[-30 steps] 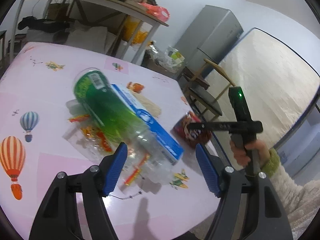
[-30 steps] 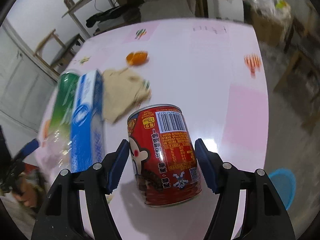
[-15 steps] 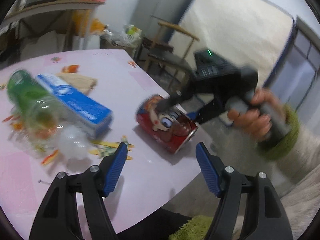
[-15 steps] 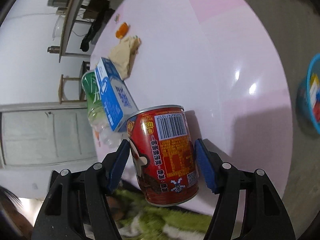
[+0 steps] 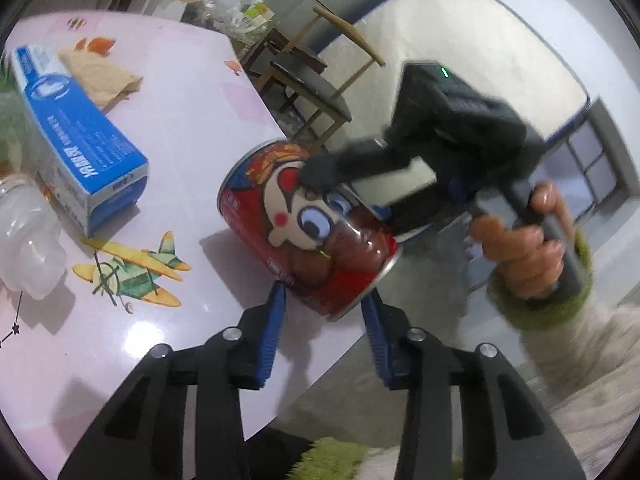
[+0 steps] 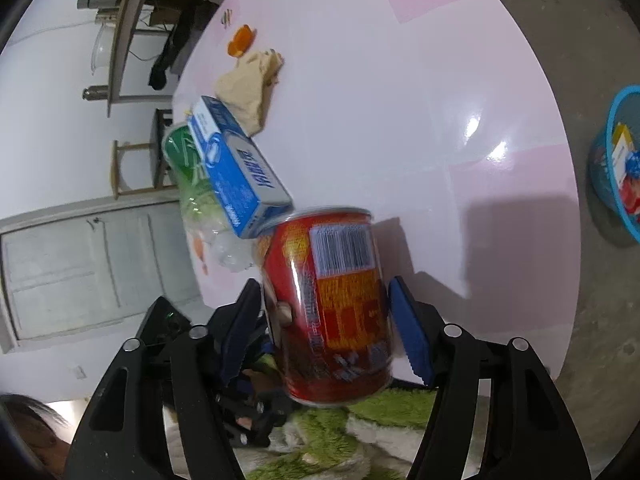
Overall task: Collect trash
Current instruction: 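Bring the can to the left tool while the left tool closes on it, then open the right tool and pull it away from the can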
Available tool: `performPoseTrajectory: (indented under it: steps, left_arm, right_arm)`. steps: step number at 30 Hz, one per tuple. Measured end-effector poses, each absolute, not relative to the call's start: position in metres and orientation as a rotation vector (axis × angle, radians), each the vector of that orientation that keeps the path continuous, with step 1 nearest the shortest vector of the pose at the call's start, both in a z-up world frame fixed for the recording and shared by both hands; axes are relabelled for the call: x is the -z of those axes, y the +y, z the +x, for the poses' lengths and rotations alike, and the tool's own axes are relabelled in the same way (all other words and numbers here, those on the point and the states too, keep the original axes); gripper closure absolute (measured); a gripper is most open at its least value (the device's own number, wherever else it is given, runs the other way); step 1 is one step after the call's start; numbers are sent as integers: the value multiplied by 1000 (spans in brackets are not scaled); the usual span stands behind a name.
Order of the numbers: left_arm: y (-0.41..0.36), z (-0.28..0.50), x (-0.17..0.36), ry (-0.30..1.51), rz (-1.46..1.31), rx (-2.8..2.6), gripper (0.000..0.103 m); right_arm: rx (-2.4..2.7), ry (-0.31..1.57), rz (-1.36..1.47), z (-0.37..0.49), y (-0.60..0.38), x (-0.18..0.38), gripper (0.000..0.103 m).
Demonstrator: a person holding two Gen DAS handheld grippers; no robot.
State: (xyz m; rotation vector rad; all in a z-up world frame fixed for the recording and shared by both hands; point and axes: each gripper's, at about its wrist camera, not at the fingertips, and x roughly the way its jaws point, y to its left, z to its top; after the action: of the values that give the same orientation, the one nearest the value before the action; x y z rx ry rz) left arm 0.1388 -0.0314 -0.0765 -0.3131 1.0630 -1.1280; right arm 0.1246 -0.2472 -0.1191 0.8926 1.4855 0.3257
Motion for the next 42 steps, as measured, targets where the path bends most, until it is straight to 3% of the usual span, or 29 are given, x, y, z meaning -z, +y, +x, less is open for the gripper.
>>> performPoseTrajectory:
  steps: [11,25,35,42]
  left_arm:
    - [-30,170,80,1134,-562,1136,73]
    - [-20,146,56,995,-467,1042,70]
    - [-18,125,40,841,-215,906,33]
    - [-45,126,30,746,-41,831,26]
  right_arm:
    - [-328,1454,991,130,-250,114,31]
    - [-328,1417,1002,149,-252,112,25]
    - [-277,1368,861,154,-252,107,22]
    - [-246,1272,768,149,-263,92,22]
